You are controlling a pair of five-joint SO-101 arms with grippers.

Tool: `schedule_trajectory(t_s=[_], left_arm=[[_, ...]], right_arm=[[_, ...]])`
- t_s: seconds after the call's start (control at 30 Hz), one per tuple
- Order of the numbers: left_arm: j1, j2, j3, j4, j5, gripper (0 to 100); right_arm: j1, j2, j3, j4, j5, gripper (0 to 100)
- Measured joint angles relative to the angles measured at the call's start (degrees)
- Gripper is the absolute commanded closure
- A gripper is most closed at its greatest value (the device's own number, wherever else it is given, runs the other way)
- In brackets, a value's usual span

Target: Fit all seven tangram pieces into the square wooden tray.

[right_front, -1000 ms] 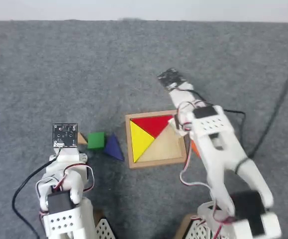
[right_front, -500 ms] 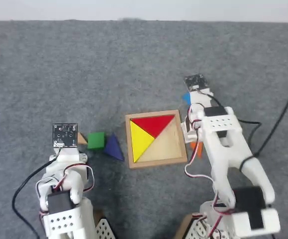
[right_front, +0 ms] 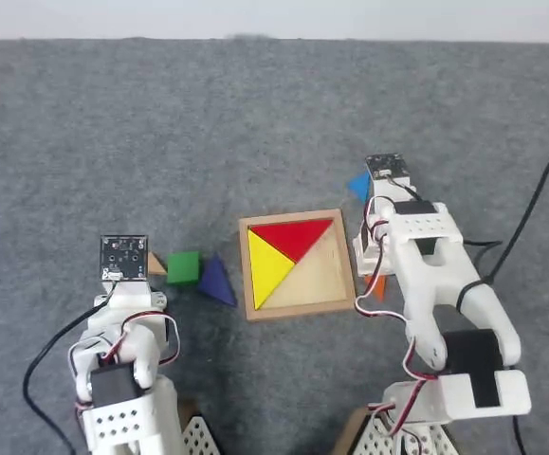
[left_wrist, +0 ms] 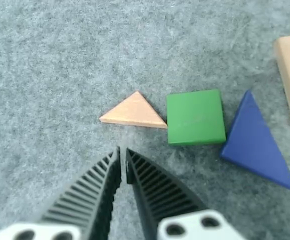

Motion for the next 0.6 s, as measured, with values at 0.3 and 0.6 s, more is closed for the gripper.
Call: schedule_trajectory(t_s=[0.3, 0.6], left_arm=[[0.0, 0.0, 0.0, 0.0, 0.0, 98], [0.0, 0.0, 0.0, 0.0, 0.0, 98]], right_arm=[[0.0, 0.2, -0.4, 0.0, -0.2, 86.4], [-2.7, -0.5, -0.4, 0.4, -0.2, 86.4]])
